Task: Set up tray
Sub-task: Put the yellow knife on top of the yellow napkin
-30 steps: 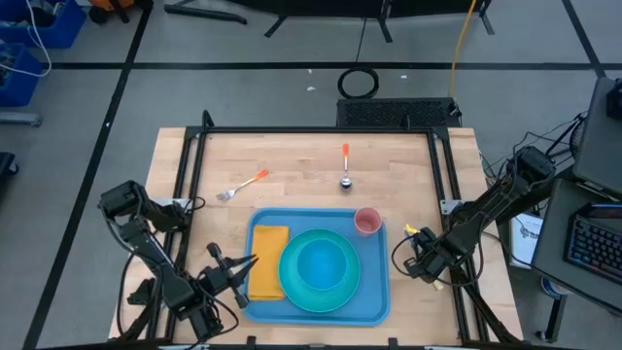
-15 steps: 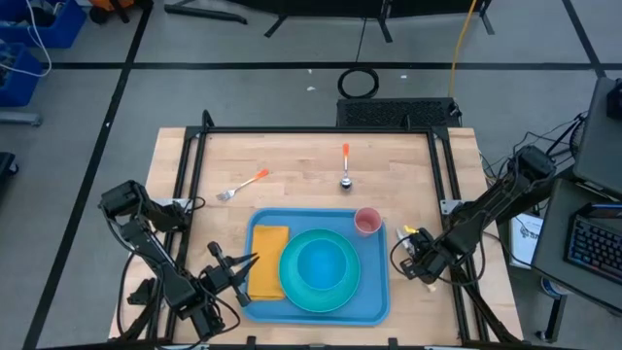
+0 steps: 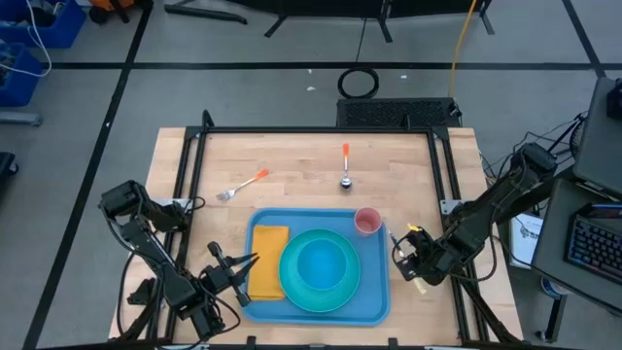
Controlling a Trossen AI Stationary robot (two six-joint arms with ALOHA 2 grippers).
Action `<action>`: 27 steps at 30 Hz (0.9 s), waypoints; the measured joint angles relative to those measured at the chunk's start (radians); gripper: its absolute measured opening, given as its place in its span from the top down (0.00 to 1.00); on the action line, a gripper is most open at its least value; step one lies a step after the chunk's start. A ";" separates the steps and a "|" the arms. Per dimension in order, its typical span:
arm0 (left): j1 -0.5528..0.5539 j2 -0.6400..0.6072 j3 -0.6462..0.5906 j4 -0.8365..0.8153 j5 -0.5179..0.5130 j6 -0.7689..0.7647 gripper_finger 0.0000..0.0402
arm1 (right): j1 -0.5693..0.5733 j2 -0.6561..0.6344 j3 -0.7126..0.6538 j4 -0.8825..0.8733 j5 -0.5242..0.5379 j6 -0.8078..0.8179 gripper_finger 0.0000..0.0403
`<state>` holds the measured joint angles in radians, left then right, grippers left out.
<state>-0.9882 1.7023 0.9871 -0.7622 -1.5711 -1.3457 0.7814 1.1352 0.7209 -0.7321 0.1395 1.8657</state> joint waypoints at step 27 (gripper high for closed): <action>-0.021 0.000 0.000 0.031 0.002 0.010 0.88 | 0.082 0.012 0.106 0.397 0.555 -0.432 0.92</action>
<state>-1.0096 1.7023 0.9871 -0.7315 -1.5691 -1.3358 0.8635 1.1467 0.8272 -0.3353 0.6948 1.4338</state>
